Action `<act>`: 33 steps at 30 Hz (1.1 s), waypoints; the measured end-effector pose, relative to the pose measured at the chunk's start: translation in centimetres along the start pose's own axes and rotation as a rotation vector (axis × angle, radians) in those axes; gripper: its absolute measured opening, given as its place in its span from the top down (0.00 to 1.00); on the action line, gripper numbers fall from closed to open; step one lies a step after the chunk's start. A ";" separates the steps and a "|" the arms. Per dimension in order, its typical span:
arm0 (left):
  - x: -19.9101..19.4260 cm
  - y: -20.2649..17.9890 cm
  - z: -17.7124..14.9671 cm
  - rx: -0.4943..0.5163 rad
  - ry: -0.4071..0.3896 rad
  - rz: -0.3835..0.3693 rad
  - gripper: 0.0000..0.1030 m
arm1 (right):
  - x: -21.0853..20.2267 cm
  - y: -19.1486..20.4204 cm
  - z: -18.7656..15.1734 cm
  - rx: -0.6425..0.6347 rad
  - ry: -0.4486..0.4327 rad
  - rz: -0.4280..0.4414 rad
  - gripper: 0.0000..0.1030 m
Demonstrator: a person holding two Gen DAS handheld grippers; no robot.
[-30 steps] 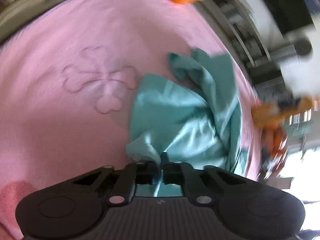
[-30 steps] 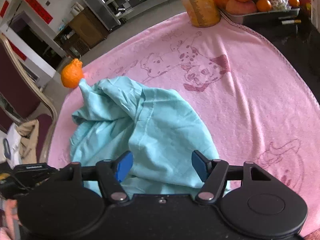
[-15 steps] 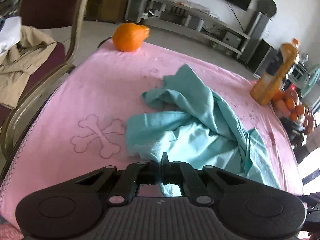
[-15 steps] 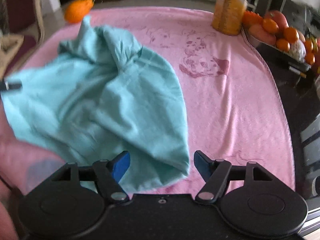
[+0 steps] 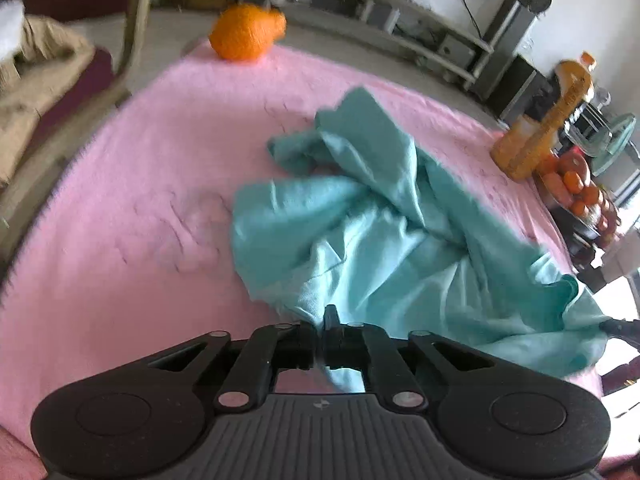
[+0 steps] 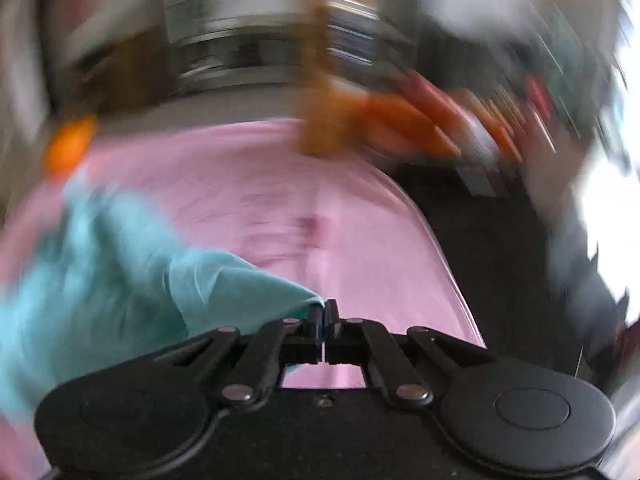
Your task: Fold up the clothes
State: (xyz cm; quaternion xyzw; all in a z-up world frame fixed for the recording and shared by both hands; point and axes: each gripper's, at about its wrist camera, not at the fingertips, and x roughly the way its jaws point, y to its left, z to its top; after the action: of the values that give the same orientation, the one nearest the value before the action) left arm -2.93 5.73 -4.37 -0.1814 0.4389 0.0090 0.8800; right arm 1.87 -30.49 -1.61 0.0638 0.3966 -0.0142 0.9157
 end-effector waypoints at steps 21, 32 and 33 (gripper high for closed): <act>2.2 5.5 -0.6 -0.418 0.163 -0.122 0.63 | 3.5 -7.5 -4.4 0.660 0.336 0.241 0.57; 3.2 4.0 0.9 -0.300 0.066 -0.081 0.66 | 3.4 -7.9 -4.6 0.674 0.330 0.255 0.53; 3.2 3.9 0.8 -0.291 0.066 -0.083 0.67 | 3.4 -8.1 -4.6 0.684 0.325 0.260 0.53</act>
State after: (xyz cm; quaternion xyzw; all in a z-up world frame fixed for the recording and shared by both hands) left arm -1.03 9.17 -7.63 -0.3253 0.4535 0.0301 0.8292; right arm 0.21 -37.81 -8.08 0.4161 0.4974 -0.0189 0.7610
